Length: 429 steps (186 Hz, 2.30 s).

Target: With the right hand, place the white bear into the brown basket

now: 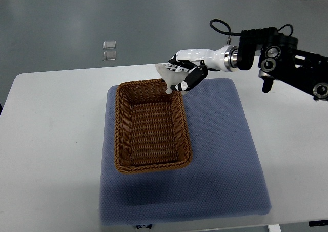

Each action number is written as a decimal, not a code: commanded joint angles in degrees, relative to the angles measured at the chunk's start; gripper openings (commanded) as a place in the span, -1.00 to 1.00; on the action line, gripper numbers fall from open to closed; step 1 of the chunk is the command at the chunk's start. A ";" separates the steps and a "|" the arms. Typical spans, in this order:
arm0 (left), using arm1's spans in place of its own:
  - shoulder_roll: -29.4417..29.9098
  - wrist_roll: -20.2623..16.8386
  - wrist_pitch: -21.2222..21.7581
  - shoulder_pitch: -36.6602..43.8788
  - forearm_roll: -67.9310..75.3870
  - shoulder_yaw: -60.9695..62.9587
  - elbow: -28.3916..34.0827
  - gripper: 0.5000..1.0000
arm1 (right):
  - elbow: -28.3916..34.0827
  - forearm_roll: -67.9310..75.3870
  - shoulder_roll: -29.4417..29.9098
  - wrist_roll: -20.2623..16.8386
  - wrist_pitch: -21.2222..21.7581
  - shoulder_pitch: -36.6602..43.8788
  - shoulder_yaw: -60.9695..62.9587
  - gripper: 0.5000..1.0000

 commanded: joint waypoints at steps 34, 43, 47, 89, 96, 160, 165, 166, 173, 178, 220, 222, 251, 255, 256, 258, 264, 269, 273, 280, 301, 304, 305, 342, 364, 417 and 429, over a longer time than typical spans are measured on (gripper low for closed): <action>0.00 -0.02 0.01 0.00 -0.08 -0.35 0.23 1.00 | -9.22 -0.72 11.38 1.34 -2.08 -1.39 -2.81 -1.00; 0.00 -0.02 -0.08 0.00 -0.08 -0.44 0.32 1.00 | -10.10 -0.81 12.17 1.78 -2.26 -1.91 -2.99 -1.00; 0.00 -0.02 0.01 0.00 -0.08 -0.44 0.32 1.00 | -10.36 -0.81 12.35 1.96 -2.35 -2.09 -3.25 -1.00; 0.00 -0.02 0.01 0.00 -0.08 -0.44 0.49 1.00 | -12.38 -3.88 13.40 4.15 -5.60 -3.85 -6.07 -1.00; 0.00 -0.02 0.01 0.00 -0.08 -0.53 0.49 1.00 | -12.47 -4.32 13.40 4.68 -5.95 -4.20 -6.07 -1.00; 0.00 -0.02 0.01 0.00 -0.08 -0.44 0.49 1.00 | -12.47 -6.61 13.40 9.43 -7.00 -6.40 -6.15 -1.00; 0.00 -0.02 0.01 0.00 -0.08 -0.44 0.49 1.00 | -12.47 -7.05 13.40 9.51 -7.27 -6.48 -6.24 -1.00; 0.00 -0.02 0.01 0.00 -0.08 -0.44 0.49 1.00 | -12.47 -7.05 13.40 9.52 -7.27 -6.48 -6.24 -1.00; 0.00 -0.02 0.01 0.00 -0.08 -0.44 0.49 1.00 | -12.47 -7.57 13.40 9.87 -7.62 -6.75 -6.77 -1.00; 0.00 -0.02 0.01 0.00 -0.08 -0.44 0.58 1.00 | -12.47 -8.01 13.40 10.30 -7.88 -7.01 -7.21 -0.93; 0.00 -0.02 0.01 0.00 -0.08 -0.53 0.58 1.00 | -12.47 -8.63 13.40 11.27 -8.76 -7.54 -7.65 -0.10; 0.00 -0.02 0.01 0.00 -0.08 -0.53 0.58 1.00 | -12.47 -8.63 13.32 11.27 -8.68 -7.54 -7.65 0.05; 0.00 -0.02 0.01 0.00 -0.08 -0.53 0.58 1.00 | -12.47 -8.54 12.96 11.27 -8.67 -7.27 -7.03 0.65; 0.00 -0.02 0.01 0.00 -0.08 -0.53 0.58 1.00 | -12.38 -8.45 12.88 11.27 -8.59 -7.19 -6.86 0.67; 0.00 -0.02 0.01 0.00 -0.08 -0.53 0.58 1.00 | -12.38 -8.45 12.88 11.27 -8.59 -7.19 -6.86 0.67; 0.00 -0.02 0.01 0.00 -0.08 -0.53 0.67 1.00 | -12.38 -8.45 12.88 11.27 -8.50 -7.19 -6.68 0.69; 0.00 -0.02 0.01 0.00 -0.08 -0.53 0.67 1.00 | -12.30 -8.28 12.70 11.27 -8.41 -6.92 -6.59 0.70; 0.00 -0.02 0.01 0.00 -0.08 -0.53 0.67 1.00 | -12.30 -8.19 12.44 11.27 -8.32 -6.57 -6.33 0.70; 0.00 -0.02 0.01 0.00 -0.08 -0.53 0.67 1.00 | -12.30 -8.01 12.35 11.27 -8.32 -6.13 -6.15 0.70; 0.00 -0.02 0.01 0.00 -0.08 -0.53 0.67 1.00 | -12.21 -7.66 12.08 11.27 -8.23 -5.43 -5.54 0.70; 0.00 -0.02 0.01 0.00 -0.08 -0.53 0.67 1.00 | -12.12 -7.31 9.54 11.27 -7.53 -4.11 -0.09 0.70; 0.00 -0.02 0.01 0.00 -0.08 -0.53 0.67 1.00 | -12.12 -7.14 9.01 11.27 -7.44 -3.94 1.22 0.70; 0.00 -0.02 0.01 0.00 -0.08 -0.53 0.67 1.00 | -12.12 -7.13 9.01 11.27 -7.44 -3.93 1.23 0.70; 0.00 -0.02 0.01 0.00 -0.08 -0.44 0.67 1.00 | -12.56 0.86 6.90 11.36 -8.76 -6.66 16.52 0.70; 0.00 -0.02 0.01 0.00 -0.08 -0.18 0.67 1.00 | -13.26 10.00 7.60 11.36 -11.75 -12.11 28.04 0.70; 0.00 0.07 0.01 0.00 -0.08 0.00 0.58 1.00 | -20.99 38.12 11.12 15.05 -12.81 -20.81 40.52 0.70; 0.00 0.07 0.01 0.00 -0.08 0.00 0.58 1.00 | -22.31 44.97 11.65 16.37 -12.54 -21.95 40.60 0.70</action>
